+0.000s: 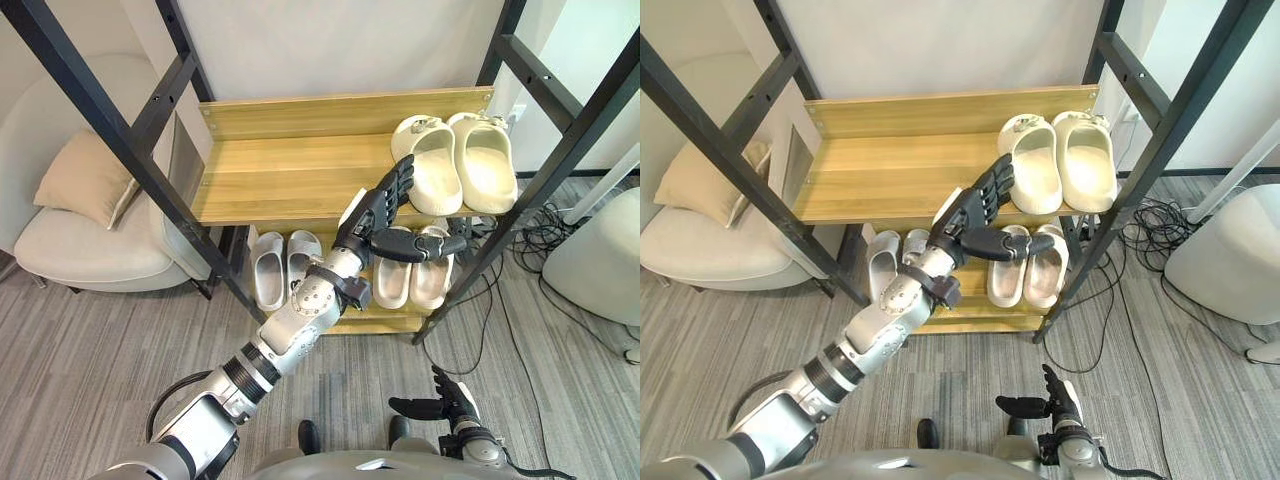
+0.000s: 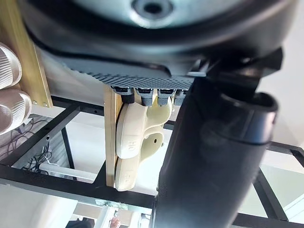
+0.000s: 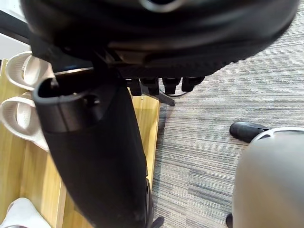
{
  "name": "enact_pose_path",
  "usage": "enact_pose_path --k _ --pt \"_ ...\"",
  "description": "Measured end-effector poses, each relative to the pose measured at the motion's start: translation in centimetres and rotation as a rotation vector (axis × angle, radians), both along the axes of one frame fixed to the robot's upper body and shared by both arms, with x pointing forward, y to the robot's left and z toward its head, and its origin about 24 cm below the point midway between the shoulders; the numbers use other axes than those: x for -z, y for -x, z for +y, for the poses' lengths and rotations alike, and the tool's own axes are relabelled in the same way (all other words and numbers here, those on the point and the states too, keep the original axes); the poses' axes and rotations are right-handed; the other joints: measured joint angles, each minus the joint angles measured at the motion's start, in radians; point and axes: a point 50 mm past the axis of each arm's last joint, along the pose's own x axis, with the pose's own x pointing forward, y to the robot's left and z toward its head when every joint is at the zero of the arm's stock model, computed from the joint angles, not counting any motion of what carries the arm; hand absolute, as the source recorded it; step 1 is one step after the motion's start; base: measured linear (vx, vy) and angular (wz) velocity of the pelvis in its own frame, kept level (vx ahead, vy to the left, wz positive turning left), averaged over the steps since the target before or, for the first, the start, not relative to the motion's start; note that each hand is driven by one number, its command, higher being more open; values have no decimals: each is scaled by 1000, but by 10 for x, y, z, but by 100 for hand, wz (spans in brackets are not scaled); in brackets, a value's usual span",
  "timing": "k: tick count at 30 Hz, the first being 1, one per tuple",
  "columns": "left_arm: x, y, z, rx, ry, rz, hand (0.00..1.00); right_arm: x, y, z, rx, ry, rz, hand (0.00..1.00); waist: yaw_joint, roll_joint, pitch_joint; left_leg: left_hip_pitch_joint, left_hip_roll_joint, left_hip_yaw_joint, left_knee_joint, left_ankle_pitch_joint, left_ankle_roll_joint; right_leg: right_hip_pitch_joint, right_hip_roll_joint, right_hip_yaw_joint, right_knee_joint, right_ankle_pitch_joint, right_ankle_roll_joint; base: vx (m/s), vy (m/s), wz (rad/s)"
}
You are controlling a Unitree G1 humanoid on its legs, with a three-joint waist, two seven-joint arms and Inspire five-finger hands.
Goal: Organize the slippers on the shoe rack
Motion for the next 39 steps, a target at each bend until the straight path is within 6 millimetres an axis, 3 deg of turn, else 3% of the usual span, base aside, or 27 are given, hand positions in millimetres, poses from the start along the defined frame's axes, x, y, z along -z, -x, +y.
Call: enact_pose_path --k 6,9,11,13,18,27,30,33,39 --pt "-6 -9 17 -77 -28 -44 100 0 0 0 6 -2 -1 100 0 -1 0 -1 3 0 0 0 0 -1 2 0 0 -1 0 0 0 0" --pt "-23 -8 24 -99 -5 -113 100 0 0 0 7 -2 -1 100 3 -1 1 -8 3 -2 0 2 3 -4 2 -2 2 -1 0 0 0 1" --pt "-49 4 25 -70 50 -223 100 0 1 0 7 -2 2 100 11 -1 0 -10 0 -12 0 2 3 0 -1 -12 4 -4 1 0 0 11" --pt "-60 13 23 -46 82 -271 100 1 1 0 6 -3 3 100 16 -1 0 -12 -1 -19 0 2 3 2 -1 -18 4 -6 1 -1 1 11" --pt "-64 35 24 11 163 -299 100 1 1 1 -2 -7 5 100 26 1 -4 -12 -2 -44 0 3 3 16 -2 -42 4 -15 1 -19 3 15" --pt "-8 93 -10 341 159 -57 100 3 4 0 -37 -4 30 100 51 12 -26 -20 -4 -65 0 3 2 19 -3 -65 5 -27 1 -6 3 7" --pt "27 108 -18 424 103 78 100 3 1 2 -56 -7 28 100 52 14 -28 -11 -3 -68 0 3 2 29 2 -69 5 -29 -1 0 0 0" --pt "78 114 -9 373 -85 208 100 3 -3 9 -77 -17 23 100 54 14 -29 -1 2 -72 0 5 -2 37 6 -73 4 -31 -4 -64 2 2" --pt "140 130 24 256 -321 377 100 5 -5 25 -90 -58 17 100 59 6 -25 -1 10 -73 0 6 -6 37 13 -73 1 -33 -7 -25 -4 0"
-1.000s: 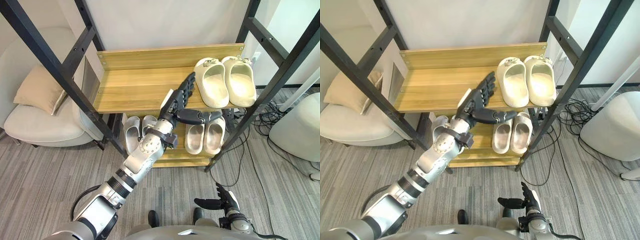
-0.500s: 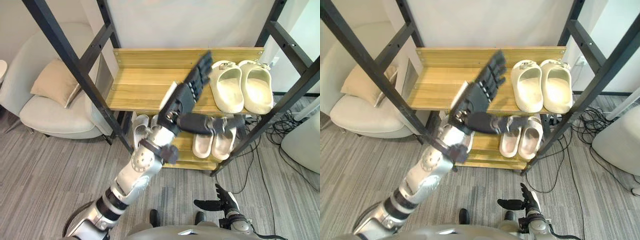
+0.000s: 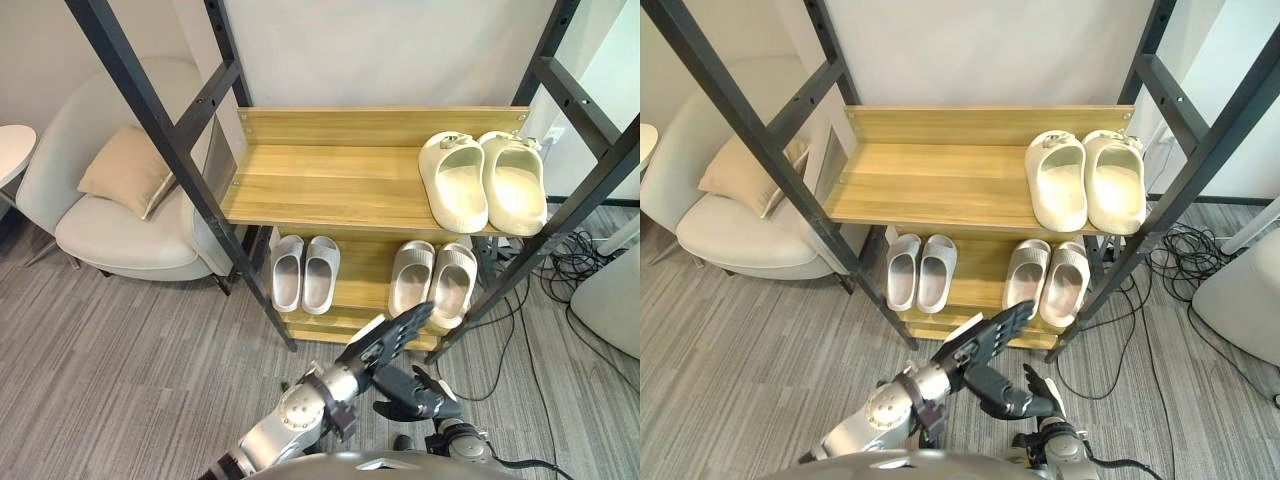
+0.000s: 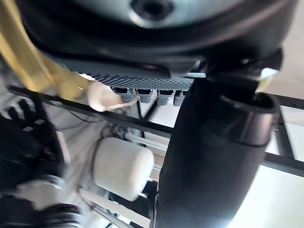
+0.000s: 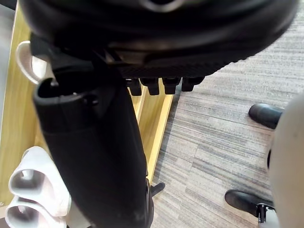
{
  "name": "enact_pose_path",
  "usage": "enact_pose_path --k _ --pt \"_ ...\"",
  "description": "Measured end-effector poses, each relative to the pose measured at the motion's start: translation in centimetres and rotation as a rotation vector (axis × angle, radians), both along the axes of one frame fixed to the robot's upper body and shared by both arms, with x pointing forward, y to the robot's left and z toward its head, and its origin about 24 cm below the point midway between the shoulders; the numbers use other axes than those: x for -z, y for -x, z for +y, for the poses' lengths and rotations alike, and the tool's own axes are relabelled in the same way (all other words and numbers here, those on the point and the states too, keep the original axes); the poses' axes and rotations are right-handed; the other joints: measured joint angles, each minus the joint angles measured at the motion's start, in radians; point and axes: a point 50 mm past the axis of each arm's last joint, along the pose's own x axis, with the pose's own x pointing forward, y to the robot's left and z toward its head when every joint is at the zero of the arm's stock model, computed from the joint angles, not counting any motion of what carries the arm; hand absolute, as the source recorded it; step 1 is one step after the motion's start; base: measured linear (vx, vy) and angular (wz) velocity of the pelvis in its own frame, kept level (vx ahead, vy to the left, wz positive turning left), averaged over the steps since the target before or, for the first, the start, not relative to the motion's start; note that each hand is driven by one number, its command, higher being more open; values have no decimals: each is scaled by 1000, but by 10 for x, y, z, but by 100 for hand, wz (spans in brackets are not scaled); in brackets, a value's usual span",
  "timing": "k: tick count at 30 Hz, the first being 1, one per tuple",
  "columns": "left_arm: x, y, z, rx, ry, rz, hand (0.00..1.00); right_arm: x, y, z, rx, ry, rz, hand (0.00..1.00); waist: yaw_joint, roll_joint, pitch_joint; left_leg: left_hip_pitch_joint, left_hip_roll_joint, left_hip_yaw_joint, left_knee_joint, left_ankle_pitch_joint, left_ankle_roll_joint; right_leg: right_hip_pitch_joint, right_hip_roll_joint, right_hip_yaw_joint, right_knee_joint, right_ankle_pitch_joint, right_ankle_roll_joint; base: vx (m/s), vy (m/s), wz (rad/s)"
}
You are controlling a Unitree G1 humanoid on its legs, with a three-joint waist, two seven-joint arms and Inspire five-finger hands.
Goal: Organize the slippers on the shoe rack
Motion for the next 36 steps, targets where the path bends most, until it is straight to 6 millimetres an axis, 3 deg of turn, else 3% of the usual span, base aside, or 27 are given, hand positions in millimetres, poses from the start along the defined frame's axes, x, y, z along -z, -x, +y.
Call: enact_pose_path --k 2,8,15,22,30,33,35,36 --pt "28 3 32 -131 -138 70 100 0 0 3 -13 3 -1 100 2 -11 1 0 2 1 0 -1 -2 0 2 0 0 1 2 0 0 0" --pt "62 9 99 -391 -416 144 100 3 2 11 5 -17 12 100 18 -52 -3 5 6 13 0 -5 -6 -1 5 9 0 0 0 4 1 -4" --pt "90 37 146 -673 -544 330 100 5 5 7 51 -12 24 100 25 -52 -2 13 5 25 0 -10 -4 0 4 26 0 0 1 -13 12 -5" --pt "101 51 156 -780 -582 417 100 6 6 6 73 7 28 100 29 -53 -1 19 9 34 0 -12 -6 2 8 35 1 0 1 -8 2 -4" --pt "105 48 154 -843 -567 455 100 7 1 8 76 16 39 100 40 -62 21 41 18 73 1 -22 -12 -17 16 79 44 -16 -6 -6 6 -16" --pt "104 37 153 -844 -558 440 100 6 -6 9 70 21 33 100 52 -79 60 13 15 76 77 -55 -7 -113 -17 94 275 -114 0 -30 1 -2" --pt "103 33 151 -842 -550 432 100 6 -9 11 63 21 27 100 53 -79 67 -51 16 65 171 -89 12 -146 -28 94 326 -116 12 -70 -19 28" --pt "102 30 150 -848 -543 424 100 5 -11 10 61 24 22 100 53 -74 76 -94 19 43 212 -99 19 -168 -45 91 454 -208 13 -60 -68 40"
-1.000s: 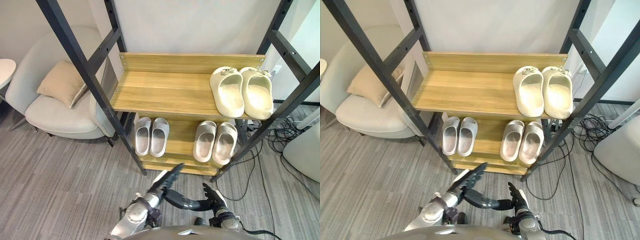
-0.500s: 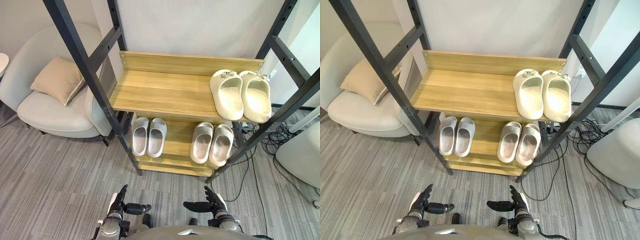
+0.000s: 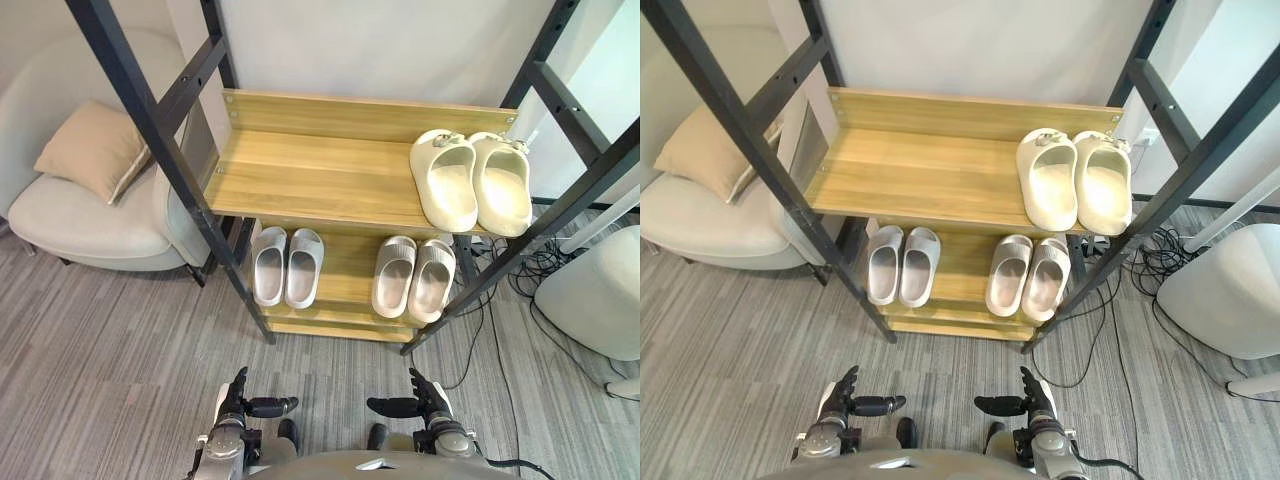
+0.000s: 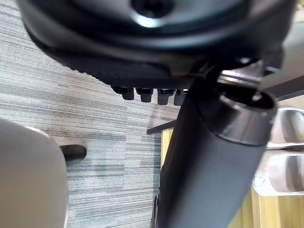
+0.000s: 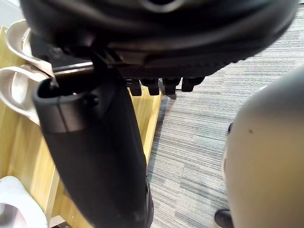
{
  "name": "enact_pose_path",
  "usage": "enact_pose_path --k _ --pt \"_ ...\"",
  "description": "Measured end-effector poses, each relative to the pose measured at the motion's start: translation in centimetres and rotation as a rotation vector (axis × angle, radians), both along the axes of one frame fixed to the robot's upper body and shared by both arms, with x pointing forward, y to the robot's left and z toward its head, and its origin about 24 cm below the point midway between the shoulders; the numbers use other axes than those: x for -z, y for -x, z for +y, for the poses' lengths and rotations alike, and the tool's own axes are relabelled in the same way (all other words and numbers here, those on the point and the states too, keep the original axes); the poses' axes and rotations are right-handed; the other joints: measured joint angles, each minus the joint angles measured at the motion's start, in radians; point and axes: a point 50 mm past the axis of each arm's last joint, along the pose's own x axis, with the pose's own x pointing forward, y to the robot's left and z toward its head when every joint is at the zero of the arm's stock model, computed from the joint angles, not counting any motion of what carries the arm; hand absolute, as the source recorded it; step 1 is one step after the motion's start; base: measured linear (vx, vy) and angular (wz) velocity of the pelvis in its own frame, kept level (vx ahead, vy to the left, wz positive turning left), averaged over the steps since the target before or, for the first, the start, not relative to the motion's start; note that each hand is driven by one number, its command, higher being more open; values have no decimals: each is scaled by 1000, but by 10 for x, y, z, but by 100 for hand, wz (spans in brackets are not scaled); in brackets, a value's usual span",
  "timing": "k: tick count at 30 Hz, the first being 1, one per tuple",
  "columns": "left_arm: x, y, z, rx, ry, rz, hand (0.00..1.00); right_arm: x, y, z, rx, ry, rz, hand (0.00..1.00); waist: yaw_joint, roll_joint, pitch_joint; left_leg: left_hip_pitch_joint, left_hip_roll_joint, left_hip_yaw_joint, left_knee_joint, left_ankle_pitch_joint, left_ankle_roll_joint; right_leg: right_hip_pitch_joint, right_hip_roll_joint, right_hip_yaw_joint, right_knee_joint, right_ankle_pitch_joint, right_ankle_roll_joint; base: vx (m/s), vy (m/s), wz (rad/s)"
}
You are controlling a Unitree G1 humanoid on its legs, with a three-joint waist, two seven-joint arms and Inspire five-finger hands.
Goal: Organize the slippers on the shoe rack
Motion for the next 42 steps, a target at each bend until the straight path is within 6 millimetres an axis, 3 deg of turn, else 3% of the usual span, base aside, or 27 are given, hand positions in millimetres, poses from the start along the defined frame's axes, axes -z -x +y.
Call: enact_pose_path --k 1,2,3,5,6,8,9,12,13,14,16,17,19,20,22,25,26,27,31,34,36,37,38,39,40,41,42 --pt "0 0 0 1 -1 0 100 0 0 0 -2 -1 0 100 0 -2 0 -6 -4 -8 6 0 0 -9 -5 1 49 -19 -2 -15 -144 81" --pt "0 0 1 -20 4 -2 100 1 2 1 0 -2 5 100 11 -4 0 -26 -14 -55 39 1 -2 2 -3 8 256 -88 14 11 -142 72" --pt "-1 -2 2 -42 4 -15 100 0 1 2 -2 -7 1 100 29 -7 -2 -50 -19 -65 60 4 -6 19 4 22 274 -106 17 15 -115 67" --pt "-3 -5 3 -62 7 -30 100 -3 -9 5 -14 -10 -23 100 47 -10 0 -88 -25 -76 90 10 -15 21 18 44 218 -128 18 -114 -92 18" --pt "-3 -5 0 -70 18 -32 100 -4 -13 4 -18 -7 -35 100 54 6 1 -101 -20 -79 89 18 -25 29 35 53 177 -132 15 -204 -98 2" --pt "-4 -8 -5 -75 36 -44 100 -9 -26 5 -31 -4 -68 100 79 22 -2 -139 -11 -74 63 58 -32 43 62 69 65 -162 -36 -212 -110 -4" --pt "-4 -13 -9 -69 41 -50 100 -14 -37 5 -53 3 -96 100 80 49 19 -158 2 -88 50 92 -40 43 79 55 26 -165 -62 -303 -153 24" --pt "-3 -17 -21 -30 57 -51 100 -16 -40 1 -37 5 -108 100 75 100 48 -157 33 -159 -47 189 -73 37 131 -10 10 -135 -94 -261 -127 49" --pt "-4 -17 -22 -26 58 -52 100 -16 -41 0 -34 9 -110 100 74 106 50 -157 37 -168 -66 199 -80 35 138 -20 4 -129 -98 -254 -111 93" --pt "-3 -19 -24 -8 57 -47 100 -18 -42 -3 -14 16 -120 100 60 118 59 -170 57 -152 -148 134 -119 25 139 -98 -56 -82 -128 -237 -71 95" --pt "-6 -27 -20 7 43 -64 100 -19 -45 -7 29 11 -129 100 49 87 77 -214 23 -77 -47 124 -99 -4 80 -143 -65 -62 -144 -236 -83 109" --pt "-6 -27 -19 5 37 -65 100 -19 -42 -15 52 26 -124 100 46 79 80 -219 4 -42 55 108 -85 -16 50 -167 -74 -43 -140 -153 -52 84" --pt "-5 -25 -21 4 41 -56 100 -17 -36 -21 59 43 -110 100 41 85 76 -200 10 -12 139 78 -82 -20 37 -195 -78 -31 -141 -97 28 62" --pt "-1 -20 -25 5 49 -34 100 -14 -29 -26 65 56 -89 100 34 105 64 -144 51 40 234 -9 -85 -20 34 -238 -76 -25 -140 -91 102 78" --pt "1 -18 -27 18 49 -16 100 -14 -28 -25 69 48 -84 100 16 113 59 -64 100 112 230 -71 -75 -17 24 -290 -70 -19 -131 -72 132 85" --pt "1 -22 -38 73 57 -20 100 -13 -26 -26 98 36 -83 100 3 116 54 -11 109 194 110 -68 -74 -5 -5 -382 -76 7 -99 -120 211 96" --pt "1 -22 -39 81 56 -19 100 -13 -26 -25 100 32 -81 100 1 116 50 -5 103 203 81 -64 -75 4 -4 -401 -86 16 -89 -130 233 97" --pt "2 -18 -34 90 41 -8 100 -9 -21 -15 101 3 -66 100 -5 88 30 23 63 165 -31 -8 -70 49 -5 -466 -174 66 -67 -88 169 93" --pt "6 -10 -29 87 27 26 100 -6 -17 5 83 -47 -55 100 -3 76 8 67 3 78 -159 69 -33 116 -20 -553 -245 116 -44 -65 145 81" --pt "8 -5 -22 76 12 46 100 -4 -15 12 59 -59 -38 100 8 70 8 82 -47 37 -164 56 2 114 -110 -586 -111 49 -15 -16 179 57" --pt "8 -2 -12 34 -3 45 100 -2 -12 18 34 -66 -21 100 13 37 12 82 -95 -3 -122 26 31 123 -210 -601 29 -13 2 -9 116 63" --pt "7 -3 -10 32 -8 41 100 -2 -11 20 23 -68 -18 100 17 24 13 81 -116 -26 -95 8 42 129 -241 -590 77 -37 -20 9 64 71" --pt "7 -3 -9 34 -12 38 100 -2 -12 19 24 -70 -19 100 14 19 17 85 -127 -58 -77 -4 59 120 -254 -518 137 -20 -54 21 123 98" --pt "8 -2 -8 33 -15 42 100 -3 -14 18 22 -68 -25 100 7 26 14 91 -124 -104 -59 -10 69 64 -246 -378 238 -3 -121 63 103 108" --pt "8 -2 -8 33 -16 43 100 -4 -14 20 20 -71 -29 100 3 31 15 86 -112 -141 -47 -15 70 36 -200 -289 254 -35 -111 103 39 135" --pt "7 -5 -6 18 -22 36 100 -4 -15 21 13 -78 -36 100 1 25 17 74 -95 -203 -27 -22 73 -2 -96 -180 235 -92 -107 112 -44 107" --pt "6 -6 -5 14 -22 34 100 -4 -15 21 12 -80 -37 100 1 23 19 73 -93 -220 -27 -22 73 -14 -72 -153 230 -100 -107 110 -95 108"
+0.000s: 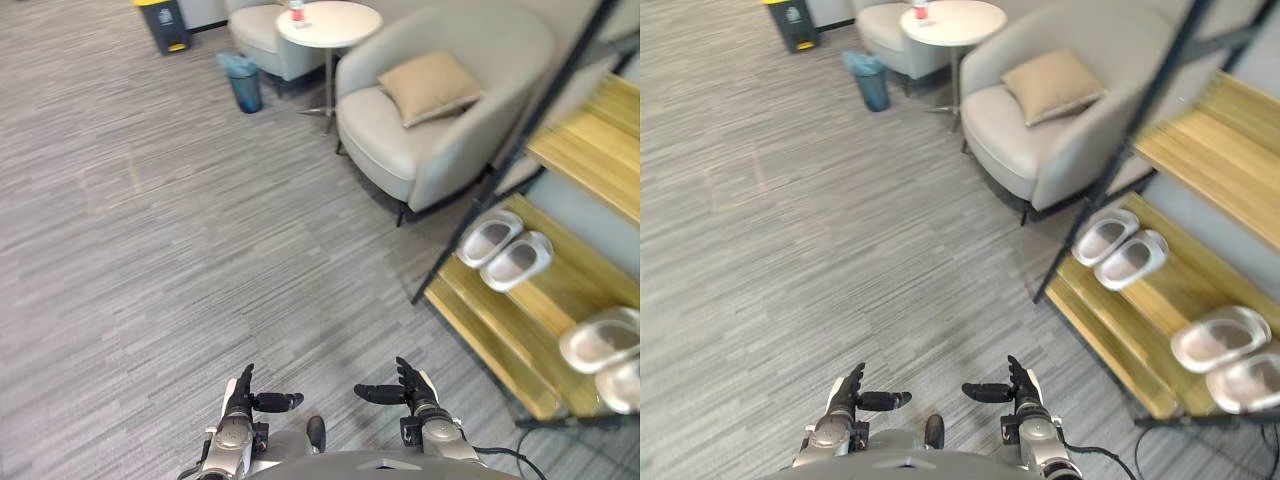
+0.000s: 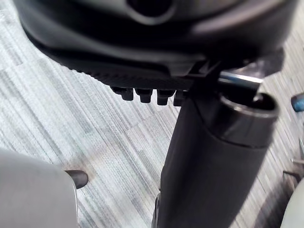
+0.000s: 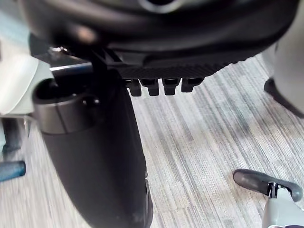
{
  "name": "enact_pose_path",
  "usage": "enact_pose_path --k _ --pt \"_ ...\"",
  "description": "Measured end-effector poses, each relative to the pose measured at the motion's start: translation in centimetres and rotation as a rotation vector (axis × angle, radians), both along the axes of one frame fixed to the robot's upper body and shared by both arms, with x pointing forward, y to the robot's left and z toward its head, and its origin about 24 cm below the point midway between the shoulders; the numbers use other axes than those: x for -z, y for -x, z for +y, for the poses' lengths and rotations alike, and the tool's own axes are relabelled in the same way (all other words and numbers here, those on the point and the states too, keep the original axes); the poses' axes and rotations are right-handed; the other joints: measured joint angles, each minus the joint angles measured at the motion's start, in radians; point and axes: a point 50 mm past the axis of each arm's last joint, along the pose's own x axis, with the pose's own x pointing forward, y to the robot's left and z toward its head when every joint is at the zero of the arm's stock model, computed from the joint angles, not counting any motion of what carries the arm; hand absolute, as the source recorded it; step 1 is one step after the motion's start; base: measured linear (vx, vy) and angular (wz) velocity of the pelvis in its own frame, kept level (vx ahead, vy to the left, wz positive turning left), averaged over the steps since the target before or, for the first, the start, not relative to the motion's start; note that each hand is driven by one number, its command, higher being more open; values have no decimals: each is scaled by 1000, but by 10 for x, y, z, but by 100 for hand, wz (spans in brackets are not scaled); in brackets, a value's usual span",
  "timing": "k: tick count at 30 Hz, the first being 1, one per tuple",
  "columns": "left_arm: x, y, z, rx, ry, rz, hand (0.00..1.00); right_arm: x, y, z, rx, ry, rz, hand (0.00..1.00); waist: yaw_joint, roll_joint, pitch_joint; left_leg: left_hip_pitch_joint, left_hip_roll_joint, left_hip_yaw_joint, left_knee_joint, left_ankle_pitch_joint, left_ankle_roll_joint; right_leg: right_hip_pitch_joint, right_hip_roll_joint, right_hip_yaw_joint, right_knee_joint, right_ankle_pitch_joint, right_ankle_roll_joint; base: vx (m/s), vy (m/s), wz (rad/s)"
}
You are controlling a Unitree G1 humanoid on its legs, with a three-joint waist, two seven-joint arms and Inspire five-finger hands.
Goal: Organize the slippers on the shoe rack
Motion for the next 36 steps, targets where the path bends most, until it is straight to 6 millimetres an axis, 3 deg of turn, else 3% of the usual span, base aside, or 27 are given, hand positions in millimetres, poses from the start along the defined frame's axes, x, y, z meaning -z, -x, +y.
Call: enact_pose_path --k 2,3,5,6,7,8,9,10,11,12,15,18,19,20,21,23,25,26,28,29,30,33,36 --pt "0 -1 3 -10 -1 0 100 -2 -2 -1 1 0 -13 100 -5 -8 10 5 -1 -88 1 -11 -7 -78 121 143 -60 -3 19 134 -119 118" --pt "0 -1 3 -17 -4 3 100 -3 -5 -3 -1 4 -23 100 -8 -8 15 13 -5 -126 5 -24 -9 -108 155 198 -99 7 34 159 -172 144" --pt "1 4 7 -20 -18 14 100 -5 -6 -4 0 5 -35 100 -28 -21 16 9 -36 -225 53 -69 -23 -121 171 275 -207 28 63 189 -259 157" --pt "1 5 11 -18 -31 18 100 -4 -4 -5 1 6 -33 100 -35 -36 11 6 -64 -284 100 -103 -32 -115 160 282 -192 62 51 214 -288 167" --pt "2 6 9 -22 -30 20 100 -3 0 -7 3 8 -22 100 -35 -36 2 2 -62 -324 132 -128 -57 -106 163 248 -179 52 19 276 -286 151" --pt "2 6 6 -38 -24 13 100 -2 1 -12 8 19 -18 100 -23 -10 -8 -21 -40 -336 174 -157 -99 -87 176 200 -202 44 11 378 -267 129" --pt "3 8 0 -41 -11 14 100 -3 -1 -15 21 23 -21 100 -28 21 -10 -68 -12 -288 245 -192 -171 -56 194 151 -237 54 -6 319 -199 106" --pt "3 7 -2 -55 4 10 100 -3 -2 -16 25 23 -19 100 -28 31 -8 -96 7 -231 295 -204 -219 -28 207 128 -260 56 -10 332 -179 95" --pt "2 6 0 -81 10 0 100 -2 -1 -13 21 19 -10 100 -27 35 -4 -127 45 -110 392 -205 -233 26 227 110 -303 55 -17 348 -174 76" --pt "0 5 3 -117 11 -14 100 -1 1 -10 24 9 -5 100 -24 30 4 -162 115 67 536 -212 -218 102 248 87 -349 49 -30 413 -199 62" --pt "-4 -2 5 -110 2 -41 100 -1 1 -8 38 -2 -7 100 -15 14 12 -209 235 311 681 -250 -151 213 258 46 -426 40 -43 325 -111 43" --pt "-7 -13 4 -100 2 -68 100 -2 -3 -10 49 -1 -13 100 -9 3 23 -270 262 383 581 -255 -136 266 244 8 -486 39 -35 305 -7 42" --pt "-10 -18 6 -88 -6 -81 100 -2 -2 -10 50 -2 -8 100 -8 -5 29 -302 259 416 478 -220 -110 291 229 -29 -489 34 -15 408 79 75" --pt "-11 -20 6 -73 -15 -86 100 0 2 -10 53 0 3 100 -7 -5 28 -317 253 465 375 -126 -75 314 224 -63 -487 27 13 498 116 95" --pt "-11 -21 4 -57 -15 -91 100 2 7 -12 61 6 17 100 -4 -7 25 -330 242 477 332 -33 -45 333 224 -86 -483 12 42 393 92 92" --pt "-14 -23 12 -50 -41 -98 100 1 4 -2 65 -16 18 100 3 -62 13 -329 178 462 311 -57 -36 337 171 -102 -476 23 87 468 152 74" --pt "-12 -19 15 -59 -46 -81 100 -1 -3 3 59 -27 1 100 7 -61 13 -313 158 459 328 -102 -18 327 145 -92 -393 41 118 468 208 37" --pt "-10 -17 15 -63 -45 -73 100 -2 -4 5 50 -27 -1 100 13 -53 14 -277 151 453 329 -134 -16 293 113 -78 -247 53 129 452 251 29" --pt "-8 -12 14 -62 -39 -56 100 -1 -5 7 28 -23 0 100 12 -42 23 -187 137 427 299 -167 -13 208 47 -47 65 166 72 447 226 32" --pt "-6 -9 11 -59 -31 -43 100 -1 -4 8 18 -20 4 100 6 -32 29 -131 130 412 271 -178 -13 152 24 -10 216 134 38 418 119 47" --pt "-4 -5 12 -57 -38 -25 100 -1 -4 10 -6 -23 4 100 -4 -28 34 -55 126 390 225 -187 -12 84 40 33 316 57 32 413 93 47" --pt "-1 0 12 -53 -42 -2 100 -5 -9 14 -38 -27 -30 100 -28 -14 42 69 128 350 122 -190 -17 -41 108 39 226 -17 5 414 22 45" --pt "1 2 9 -50 -32 18 100 -10 -17 14 -45 -28 -72 100 -42 -17 47 142 131 300 66 -216 -51 -150 171 33 -117 24 32 416 -78 61"
